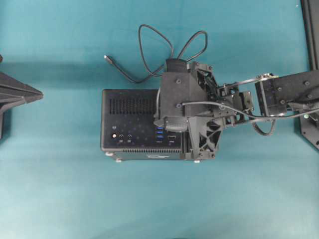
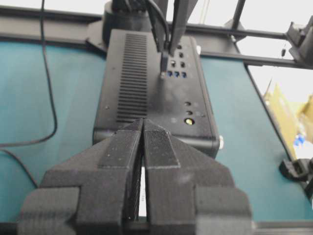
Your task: Insert the USB into the PC box with both arms.
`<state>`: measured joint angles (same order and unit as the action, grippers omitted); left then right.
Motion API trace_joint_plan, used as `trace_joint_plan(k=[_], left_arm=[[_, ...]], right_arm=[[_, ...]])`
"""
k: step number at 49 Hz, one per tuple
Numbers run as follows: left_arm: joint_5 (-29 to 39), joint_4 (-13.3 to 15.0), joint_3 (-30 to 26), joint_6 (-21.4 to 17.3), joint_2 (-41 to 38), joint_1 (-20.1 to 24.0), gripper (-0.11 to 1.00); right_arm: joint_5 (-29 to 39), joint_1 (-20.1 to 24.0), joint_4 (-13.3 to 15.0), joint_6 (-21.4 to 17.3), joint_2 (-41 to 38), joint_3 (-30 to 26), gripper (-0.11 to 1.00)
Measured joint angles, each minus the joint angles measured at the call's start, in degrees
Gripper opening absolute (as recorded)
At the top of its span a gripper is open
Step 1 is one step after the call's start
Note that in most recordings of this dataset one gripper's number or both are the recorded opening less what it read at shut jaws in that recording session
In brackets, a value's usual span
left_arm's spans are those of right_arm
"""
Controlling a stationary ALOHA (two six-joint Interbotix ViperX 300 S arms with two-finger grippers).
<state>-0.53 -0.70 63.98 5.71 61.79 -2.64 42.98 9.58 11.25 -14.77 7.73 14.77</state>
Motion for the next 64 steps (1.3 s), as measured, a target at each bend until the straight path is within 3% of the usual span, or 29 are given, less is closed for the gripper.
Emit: trace_joint_plan(k=[15,47,64], left_arm=[[0.1,0.1,0.0,0.0,0.1,0.1,0.00],[0.1,0.0,0.1,0.0,0.1,0.0,0.00],[0.0,0.0,0.3,0.0,0.1,0.0,0.00]], right_arm=[[0.4,0.8,-2.1,-0.1,-0.6,-0.8,0.12],[1.3,-0.1,-1.9,-0.1,-1.0,-0.4,0.12],[0.1,0.8,-1.8,-3.2,-0.9,0.3,0.12]])
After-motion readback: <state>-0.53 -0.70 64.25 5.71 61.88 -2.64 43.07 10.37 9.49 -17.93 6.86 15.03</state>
